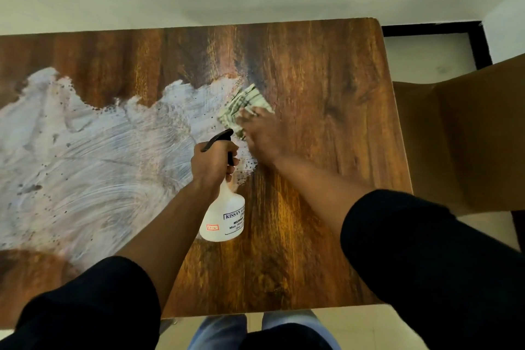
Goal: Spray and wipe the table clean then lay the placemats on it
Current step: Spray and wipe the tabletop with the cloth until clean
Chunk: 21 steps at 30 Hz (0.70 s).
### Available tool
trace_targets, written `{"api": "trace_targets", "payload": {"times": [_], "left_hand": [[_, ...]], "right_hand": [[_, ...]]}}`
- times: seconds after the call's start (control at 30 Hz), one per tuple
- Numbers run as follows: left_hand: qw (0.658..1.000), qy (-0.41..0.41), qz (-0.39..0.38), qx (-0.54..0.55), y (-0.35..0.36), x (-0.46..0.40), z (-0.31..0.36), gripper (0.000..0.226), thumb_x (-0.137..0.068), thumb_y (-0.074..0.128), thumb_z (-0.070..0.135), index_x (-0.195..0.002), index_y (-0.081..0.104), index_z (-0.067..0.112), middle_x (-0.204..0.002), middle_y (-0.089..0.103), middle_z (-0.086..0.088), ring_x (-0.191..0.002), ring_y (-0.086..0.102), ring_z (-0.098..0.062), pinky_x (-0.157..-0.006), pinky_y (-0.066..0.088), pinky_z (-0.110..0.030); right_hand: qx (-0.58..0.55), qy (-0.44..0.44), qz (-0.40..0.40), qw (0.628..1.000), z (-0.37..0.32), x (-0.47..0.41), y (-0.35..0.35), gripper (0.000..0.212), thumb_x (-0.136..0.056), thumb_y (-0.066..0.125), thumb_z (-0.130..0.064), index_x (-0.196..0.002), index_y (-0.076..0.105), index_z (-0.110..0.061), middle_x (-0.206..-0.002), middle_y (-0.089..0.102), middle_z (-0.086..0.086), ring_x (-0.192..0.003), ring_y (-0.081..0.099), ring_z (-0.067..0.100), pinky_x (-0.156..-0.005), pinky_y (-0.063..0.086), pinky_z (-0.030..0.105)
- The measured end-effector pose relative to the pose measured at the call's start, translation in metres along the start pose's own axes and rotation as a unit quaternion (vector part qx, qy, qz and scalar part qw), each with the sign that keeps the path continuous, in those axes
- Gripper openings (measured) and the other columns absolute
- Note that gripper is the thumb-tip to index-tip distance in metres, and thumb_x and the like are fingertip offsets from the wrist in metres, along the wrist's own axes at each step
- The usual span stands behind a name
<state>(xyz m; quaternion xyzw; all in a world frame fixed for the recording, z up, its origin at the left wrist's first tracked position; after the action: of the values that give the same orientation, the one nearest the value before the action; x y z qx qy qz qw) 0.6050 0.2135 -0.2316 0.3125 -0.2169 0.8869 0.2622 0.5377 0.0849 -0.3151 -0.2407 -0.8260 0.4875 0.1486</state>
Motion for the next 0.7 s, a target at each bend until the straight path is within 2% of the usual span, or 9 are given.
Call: {"api": "trace_targets", "payload": {"times": [0.07, 0.13, 0.23, 0.33, 0.47, 0.57, 0.63, 0.7], "left_hand": [[1.0, -0.006, 0.004, -0.006, -0.002, 0.005, -0.004, 0.016, -0.086, 0.066, 0.007, -0.097, 0.076, 0.012, -0.061, 0.065, -0.012, -0.043, 0.045, -0.018, -0.043, 0.036, -0.028], [1.0, -0.007, 0.001, -0.005, -0.006, 0.014, -0.008, 0.016, -0.086, 0.066, 0.007, -0.094, 0.076, 0.016, -0.061, 0.064, -0.012, -0.044, 0.045, -0.018, -0.043, 0.036, -0.028], [1.0, -0.006, -0.003, -0.005, -0.012, 0.024, -0.015, 0.02, -0.086, 0.065, 0.005, -0.093, 0.076, 0.02, -0.063, 0.064, -0.013, -0.045, 0.046, -0.018, -0.044, 0.037, -0.027], [1.0, -0.002, -0.005, -0.005, -0.02, 0.033, -0.024, 0.028, -0.085, 0.065, 0.006, -0.098, 0.076, 0.029, -0.063, 0.064, -0.011, -0.044, 0.047, -0.016, -0.045, 0.038, -0.026], [1.0, 0.001, -0.005, 0.002, -0.032, 0.045, -0.033, 0.025, -0.086, 0.064, 0.005, -0.085, 0.074, 0.028, -0.063, 0.063, -0.011, -0.05, 0.048, -0.02, -0.046, 0.038, -0.028], [1.0, -0.001, -0.004, 0.005, -0.043, 0.05, -0.041, 0.022, -0.086, 0.065, 0.005, -0.087, 0.077, 0.022, -0.063, 0.063, -0.012, -0.05, 0.047, -0.021, -0.045, 0.038, -0.029], [1.0, -0.004, 0.001, 0.007, -0.054, 0.051, -0.047, 0.025, -0.086, 0.065, 0.005, -0.095, 0.078, 0.025, -0.063, 0.064, -0.011, -0.049, 0.049, -0.02, -0.044, 0.039, -0.029], [1.0, -0.011, 0.014, 0.005, -0.067, 0.05, -0.053, 0.023, -0.084, 0.066, 0.007, -0.094, 0.079, 0.023, -0.063, 0.067, -0.011, -0.049, 0.051, -0.021, -0.045, 0.04, -0.029]], "right_hand": [[-0.017, -0.036, -0.034, 0.999, 0.005, 0.016, 0.007, 0.047, -0.096, 0.06, -0.016, -0.142, 0.058, -0.024, -0.152, 0.051, -0.004, -0.144, 0.04, 0.024, -0.116, 0.035, 0.049], [-0.029, -0.023, -0.039, 0.999, 0.02, 0.03, 0.0, 0.048, -0.097, 0.061, -0.025, -0.144, 0.056, -0.03, -0.153, 0.049, -0.01, -0.146, 0.038, 0.021, -0.117, 0.034, 0.049], [-0.022, 0.087, 0.028, 0.996, 0.053, 0.044, -0.019, 0.046, -0.098, 0.061, -0.027, -0.143, 0.054, -0.031, -0.15, 0.052, -0.007, -0.143, 0.041, 0.021, -0.119, 0.032, 0.046], [-0.013, 0.213, 0.104, 0.971, 0.081, 0.054, -0.039, 0.045, -0.098, 0.06, -0.021, -0.143, 0.057, -0.023, -0.15, 0.054, -0.003, -0.143, 0.042, 0.022, -0.118, 0.033, 0.042], [-0.037, 0.275, 0.116, 0.954, 0.053, 0.058, -0.039, 0.043, -0.099, 0.06, -0.017, -0.141, 0.059, -0.017, -0.152, 0.051, 0.002, -0.146, 0.038, 0.026, -0.121, 0.03, 0.043], [-0.058, 0.247, 0.106, 0.961, 0.003, 0.069, -0.016, 0.048, -0.096, 0.061, -0.006, -0.138, 0.06, -0.029, -0.15, 0.053, -0.001, -0.145, 0.04, 0.025, -0.122, 0.026, 0.038], [-0.067, 0.173, 0.084, 0.979, -0.037, 0.081, 0.004, 0.051, -0.092, 0.062, 0.001, -0.134, 0.064, -0.027, -0.146, 0.058, 0.002, -0.141, 0.047, 0.028, -0.12, 0.029, 0.039], [-0.049, 0.062, 0.047, 0.996, -0.073, 0.096, 0.027, 0.051, -0.085, 0.065, 0.005, -0.13, 0.069, -0.019, -0.14, 0.063, 0.007, -0.134, 0.054, 0.033, -0.115, 0.041, 0.046]]}}
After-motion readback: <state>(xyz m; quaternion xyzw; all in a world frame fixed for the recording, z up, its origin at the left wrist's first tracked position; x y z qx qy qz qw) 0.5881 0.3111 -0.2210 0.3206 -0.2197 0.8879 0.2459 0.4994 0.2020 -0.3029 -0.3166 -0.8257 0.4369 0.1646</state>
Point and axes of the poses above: each hand's wrist, its own x-axis away from the middle knuckle, its own y-axis out of the palm, z = x × y, the point moved 1 cm from there along -x, towards the middle knuckle
